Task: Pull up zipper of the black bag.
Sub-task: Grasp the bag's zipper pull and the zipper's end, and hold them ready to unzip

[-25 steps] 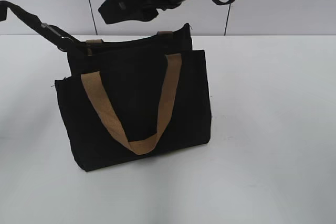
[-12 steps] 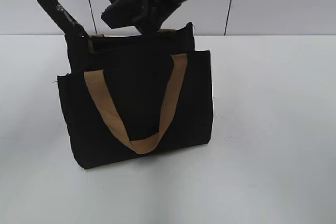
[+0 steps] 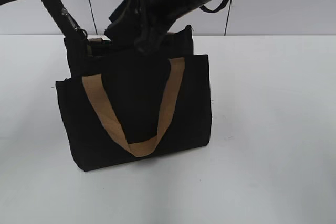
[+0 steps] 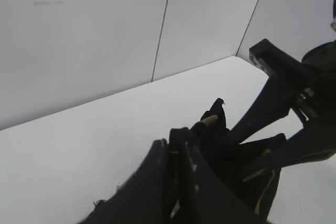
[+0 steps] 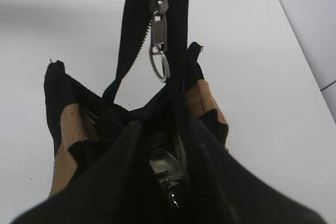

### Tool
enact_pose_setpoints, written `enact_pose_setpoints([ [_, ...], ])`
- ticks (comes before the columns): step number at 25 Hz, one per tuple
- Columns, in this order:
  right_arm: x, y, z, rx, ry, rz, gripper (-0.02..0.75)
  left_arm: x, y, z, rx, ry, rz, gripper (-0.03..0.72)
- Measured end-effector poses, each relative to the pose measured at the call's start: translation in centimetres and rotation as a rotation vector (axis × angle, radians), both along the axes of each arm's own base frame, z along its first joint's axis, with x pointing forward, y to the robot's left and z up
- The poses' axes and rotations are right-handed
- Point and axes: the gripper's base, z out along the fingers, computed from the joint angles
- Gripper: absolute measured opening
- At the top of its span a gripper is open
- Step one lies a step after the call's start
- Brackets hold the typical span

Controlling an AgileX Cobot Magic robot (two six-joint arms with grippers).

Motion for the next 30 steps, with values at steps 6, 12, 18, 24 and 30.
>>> enact_pose_setpoints([
  [6,0.3,0.5,0.0,0.067,0.001,-0.003,0.235,0.2,0.0,-0.2,-0.005,0.010,-0.005,0.025],
  [12,0.5,1.2,-0.8,0.096,-0.042,0.078,0.235,0.0,-0.2,-0.2,-0.011,0.011,-0.025,0.025],
  [18,0.7,1.5,-1.6,0.096,-0.056,0.099,0.235,-0.2,-0.5,-0.1,0.007,-0.019,-0.078,0.025],
  [24,1.0,1.7,-2.5,0.093,-0.036,0.097,0.235,-0.2,-0.5,-0.1,0.010,-0.022,-0.083,0.025],
  [30,1.1,1.8,-2.6,0.093,-0.062,0.114,0.235,-0.2,-0.5,-0.1,0.010,-0.022,-0.084,0.025],
])
